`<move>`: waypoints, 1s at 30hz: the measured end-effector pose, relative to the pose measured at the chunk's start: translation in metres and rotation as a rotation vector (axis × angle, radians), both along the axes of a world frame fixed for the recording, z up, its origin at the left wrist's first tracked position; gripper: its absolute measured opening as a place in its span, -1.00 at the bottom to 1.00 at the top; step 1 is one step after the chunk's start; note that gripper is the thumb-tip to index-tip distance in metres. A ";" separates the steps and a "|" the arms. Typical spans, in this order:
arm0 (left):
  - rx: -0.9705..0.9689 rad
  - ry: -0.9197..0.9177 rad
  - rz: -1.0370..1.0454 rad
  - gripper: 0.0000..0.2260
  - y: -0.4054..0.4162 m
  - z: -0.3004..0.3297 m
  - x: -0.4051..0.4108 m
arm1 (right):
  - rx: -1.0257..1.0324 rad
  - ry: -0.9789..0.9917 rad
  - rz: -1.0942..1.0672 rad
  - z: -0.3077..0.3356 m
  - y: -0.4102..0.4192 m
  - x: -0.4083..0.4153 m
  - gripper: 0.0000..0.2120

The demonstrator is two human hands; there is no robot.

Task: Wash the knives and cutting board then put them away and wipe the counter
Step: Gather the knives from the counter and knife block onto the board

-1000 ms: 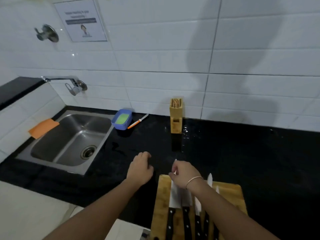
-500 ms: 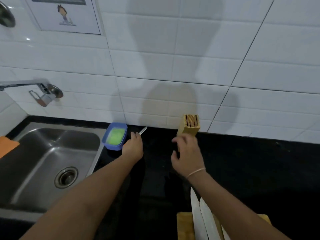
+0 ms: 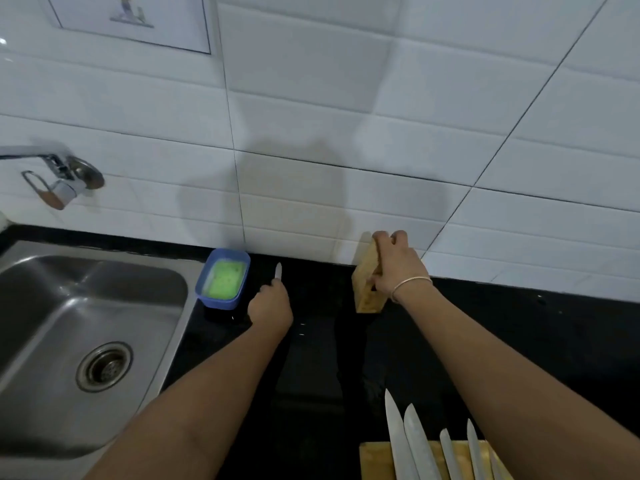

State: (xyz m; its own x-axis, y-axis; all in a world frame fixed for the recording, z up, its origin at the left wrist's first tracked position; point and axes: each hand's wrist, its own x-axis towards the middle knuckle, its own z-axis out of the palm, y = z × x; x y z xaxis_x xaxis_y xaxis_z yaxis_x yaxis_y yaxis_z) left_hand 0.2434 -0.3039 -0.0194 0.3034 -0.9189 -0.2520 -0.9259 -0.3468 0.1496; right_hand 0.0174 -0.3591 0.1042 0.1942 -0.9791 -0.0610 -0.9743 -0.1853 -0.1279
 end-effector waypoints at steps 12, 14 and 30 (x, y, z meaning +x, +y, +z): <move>0.194 1.126 0.530 -0.73 0.046 0.010 0.009 | -0.006 -0.117 0.176 0.008 -0.001 0.085 -0.23; 0.078 1.199 0.516 -0.73 0.067 0.008 0.008 | -0.010 -0.123 0.212 0.010 -0.003 0.106 -0.22; -0.360 1.014 0.280 -0.64 0.144 0.010 0.032 | 0.028 0.090 0.277 0.004 -0.001 0.184 0.13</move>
